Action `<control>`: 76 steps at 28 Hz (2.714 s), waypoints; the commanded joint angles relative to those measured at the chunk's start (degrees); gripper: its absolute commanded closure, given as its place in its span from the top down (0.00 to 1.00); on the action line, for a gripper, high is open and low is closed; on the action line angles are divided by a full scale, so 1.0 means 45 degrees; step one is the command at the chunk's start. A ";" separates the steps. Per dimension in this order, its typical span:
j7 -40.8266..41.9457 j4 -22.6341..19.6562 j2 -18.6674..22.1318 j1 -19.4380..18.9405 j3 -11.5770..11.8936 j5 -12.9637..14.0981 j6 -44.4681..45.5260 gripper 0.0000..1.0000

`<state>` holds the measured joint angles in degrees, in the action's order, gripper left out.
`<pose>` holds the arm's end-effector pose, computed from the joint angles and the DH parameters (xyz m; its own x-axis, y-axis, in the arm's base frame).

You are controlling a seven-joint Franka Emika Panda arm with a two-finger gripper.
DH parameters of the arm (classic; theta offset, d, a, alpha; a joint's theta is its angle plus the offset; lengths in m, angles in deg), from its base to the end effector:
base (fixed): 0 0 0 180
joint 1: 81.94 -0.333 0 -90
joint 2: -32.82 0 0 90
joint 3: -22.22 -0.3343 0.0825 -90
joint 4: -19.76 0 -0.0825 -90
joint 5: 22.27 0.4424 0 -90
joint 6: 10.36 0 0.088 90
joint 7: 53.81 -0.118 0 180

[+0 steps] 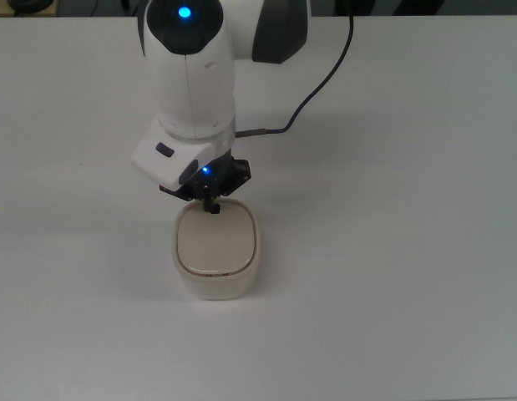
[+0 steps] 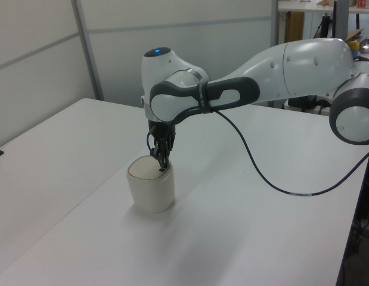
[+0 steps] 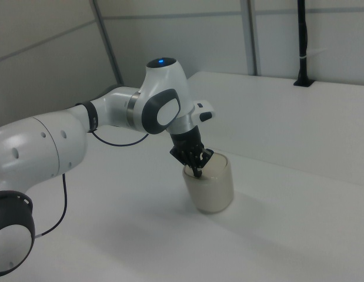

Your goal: Open the trash can

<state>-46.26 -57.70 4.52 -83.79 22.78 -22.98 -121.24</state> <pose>0.7773 0.0179 0.4378 0.9834 0.1595 0.0863 0.1576 -0.9871 0.0281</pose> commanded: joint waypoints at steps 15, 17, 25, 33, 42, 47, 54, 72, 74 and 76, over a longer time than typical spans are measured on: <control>0.0119 -0.0736 -0.0177 -0.0096 -0.0027 -0.0583 -0.1023 0.00; 0.0100 -0.0678 -0.0157 -0.0096 -0.0027 -0.0544 -0.1003 0.00; 0.0100 -0.0560 0.0662 -0.0057 -0.0046 -0.0232 -0.0536 0.00; 0.0529 -0.0306 0.1170 0.0040 -0.0027 -0.0173 0.0539 0.00; 0.0529 -0.0112 0.2205 0.0040 0.0168 -0.0193 0.1691 0.00; 0.0549 -0.0013 0.2693 0.0060 0.0207 -0.0290 0.2608 0.00; 0.0705 -0.0013 0.3397 0.0079 0.0579 -0.0212 0.3839 0.05; 0.0666 0.0006 0.3944 0.0255 0.0696 -0.0290 0.4915 1.00; 0.0686 0.0006 0.3964 0.0255 0.0696 -0.0310 0.4915 1.00; 0.0705 0.0006 0.4042 0.0255 0.0696 -0.0290 0.4915 1.00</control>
<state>-44.59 -56.95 21.41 -82.43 25.42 -24.68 -100.17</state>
